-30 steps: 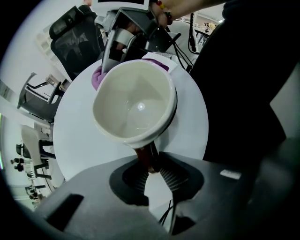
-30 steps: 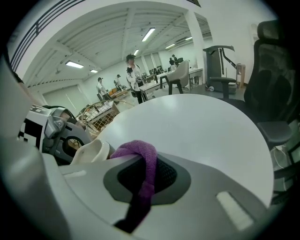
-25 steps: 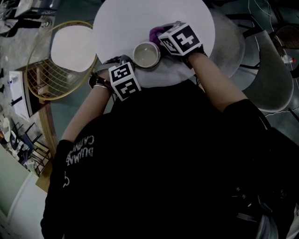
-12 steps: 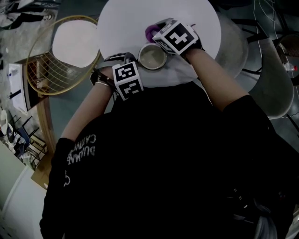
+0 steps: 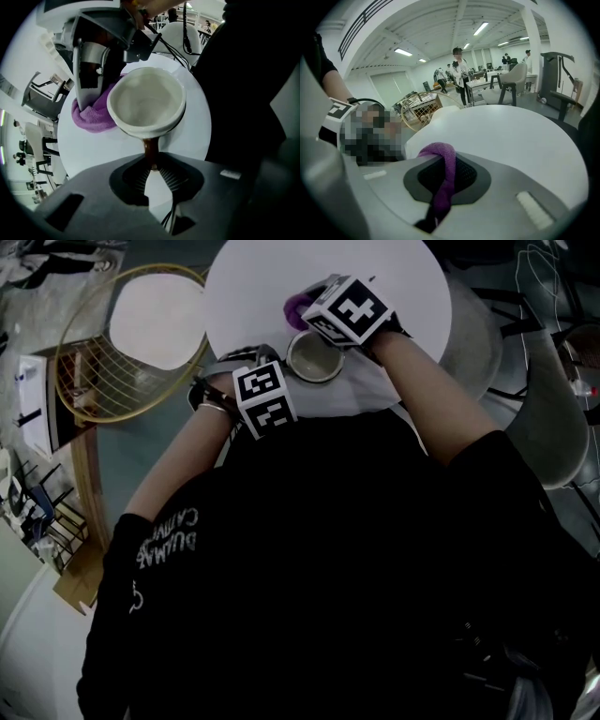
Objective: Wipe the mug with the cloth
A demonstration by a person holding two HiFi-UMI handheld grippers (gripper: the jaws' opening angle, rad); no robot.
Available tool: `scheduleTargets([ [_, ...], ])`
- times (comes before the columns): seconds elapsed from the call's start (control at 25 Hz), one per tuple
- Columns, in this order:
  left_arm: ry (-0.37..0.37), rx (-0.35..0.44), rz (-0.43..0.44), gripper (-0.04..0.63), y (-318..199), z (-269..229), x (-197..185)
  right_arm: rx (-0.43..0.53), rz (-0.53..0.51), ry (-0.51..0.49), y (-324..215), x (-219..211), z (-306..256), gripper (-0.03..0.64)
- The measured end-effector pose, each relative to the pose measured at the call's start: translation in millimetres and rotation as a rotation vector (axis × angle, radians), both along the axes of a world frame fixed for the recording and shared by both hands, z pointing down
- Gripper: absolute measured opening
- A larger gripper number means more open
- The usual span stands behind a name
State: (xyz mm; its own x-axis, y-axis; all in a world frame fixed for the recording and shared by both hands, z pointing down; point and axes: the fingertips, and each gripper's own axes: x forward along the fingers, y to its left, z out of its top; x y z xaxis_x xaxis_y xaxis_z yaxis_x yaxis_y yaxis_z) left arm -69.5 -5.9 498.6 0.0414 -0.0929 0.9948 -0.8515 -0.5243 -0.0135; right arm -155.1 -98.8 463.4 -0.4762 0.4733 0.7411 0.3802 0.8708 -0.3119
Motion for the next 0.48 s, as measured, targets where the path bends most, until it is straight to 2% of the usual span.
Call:
scheduleTargets([
  [0.16,-0.002,0.003,-0.055,0.066,-1,0,-2,0.007,-0.074,0.022,15,-5,-2,0.015],
  [0.28,0.015,0.003,-0.133,0.066,0,0,-1,0.000,-0.107,0.025,25,-7,-5,0.015],
  [0.4,0.038,0.004,-0.195,0.067,0,0,-1,-0.050,-0.114,0.042,38,-10,-13,0.015],
  [0.48,0.042,-0.001,-0.208,0.067,3,1,1,-0.120,-0.116,0.064,55,-10,-20,0.015],
])
